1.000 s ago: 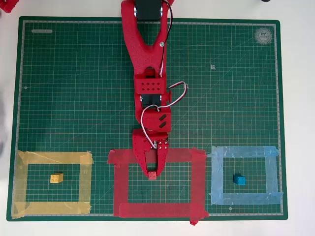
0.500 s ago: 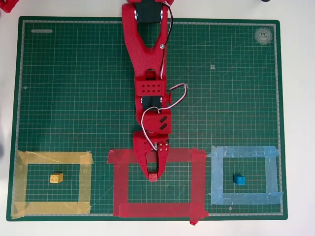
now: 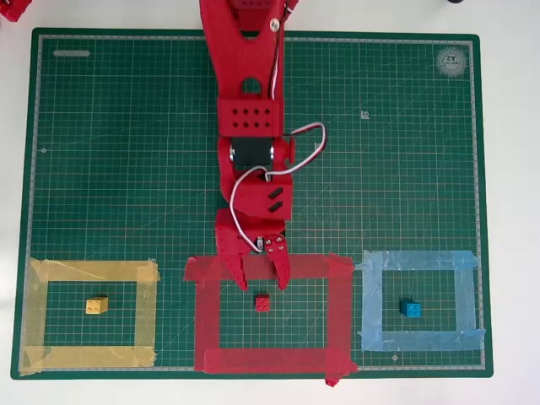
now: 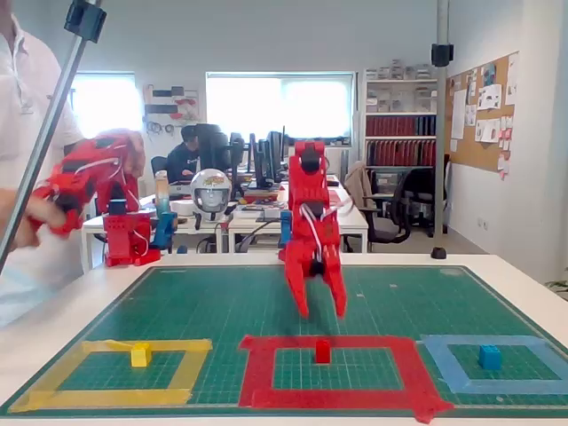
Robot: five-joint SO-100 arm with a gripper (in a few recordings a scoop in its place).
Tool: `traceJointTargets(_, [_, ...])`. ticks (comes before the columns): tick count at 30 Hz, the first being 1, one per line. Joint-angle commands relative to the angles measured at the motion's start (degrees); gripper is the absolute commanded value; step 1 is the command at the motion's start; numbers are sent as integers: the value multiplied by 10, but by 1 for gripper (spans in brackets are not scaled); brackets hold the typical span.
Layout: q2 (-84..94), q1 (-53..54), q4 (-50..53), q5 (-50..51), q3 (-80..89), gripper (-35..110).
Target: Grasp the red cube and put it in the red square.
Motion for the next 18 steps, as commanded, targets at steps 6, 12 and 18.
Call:
traceJointTargets(6, [594, -21, 222, 11, 378, 1])
traceJointTargets(12, [752, -40, 225, 33, 616, 1])
traceJointTargets(18, [918, -33, 225, 42, 807, 1])
